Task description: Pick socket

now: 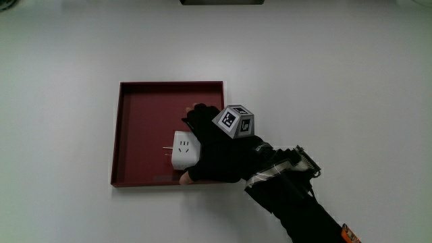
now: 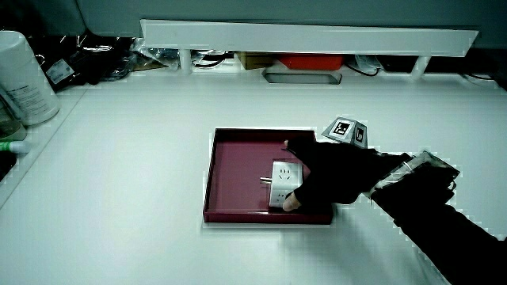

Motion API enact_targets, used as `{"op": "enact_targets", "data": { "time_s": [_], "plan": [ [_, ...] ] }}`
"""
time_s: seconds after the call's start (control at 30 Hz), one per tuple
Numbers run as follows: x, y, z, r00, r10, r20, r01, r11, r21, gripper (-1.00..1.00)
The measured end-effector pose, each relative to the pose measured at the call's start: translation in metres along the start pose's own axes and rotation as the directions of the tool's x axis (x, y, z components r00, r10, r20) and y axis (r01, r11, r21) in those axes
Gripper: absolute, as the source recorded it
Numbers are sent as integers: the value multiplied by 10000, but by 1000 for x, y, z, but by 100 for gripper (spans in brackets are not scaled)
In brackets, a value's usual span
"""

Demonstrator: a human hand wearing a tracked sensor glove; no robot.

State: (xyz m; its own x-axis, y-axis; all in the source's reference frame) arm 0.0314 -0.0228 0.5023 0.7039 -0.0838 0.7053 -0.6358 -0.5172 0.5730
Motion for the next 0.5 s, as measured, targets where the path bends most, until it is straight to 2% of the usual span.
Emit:
{"op": "enact_targets", "data": {
  "time_s": [0.03,0.1,0.27,0.33,0.43,0.5],
  "plan": [
    [5,4,-3,9999,-149,-20,149,9998,-106,0],
    [2,4,-4,10000,-94,-16,94,9999,-71,0],
    [7,9,-11,9993,-371,92,371,9993,-63,0],
    [7,9,-11,9997,-200,-103,197,9996,-197,0],
    [12,12,-13,9996,-195,-183,196,9998,33,18],
    [10,10,-11,9998,-55,-200,59,9998,211,29]
  ]
}}
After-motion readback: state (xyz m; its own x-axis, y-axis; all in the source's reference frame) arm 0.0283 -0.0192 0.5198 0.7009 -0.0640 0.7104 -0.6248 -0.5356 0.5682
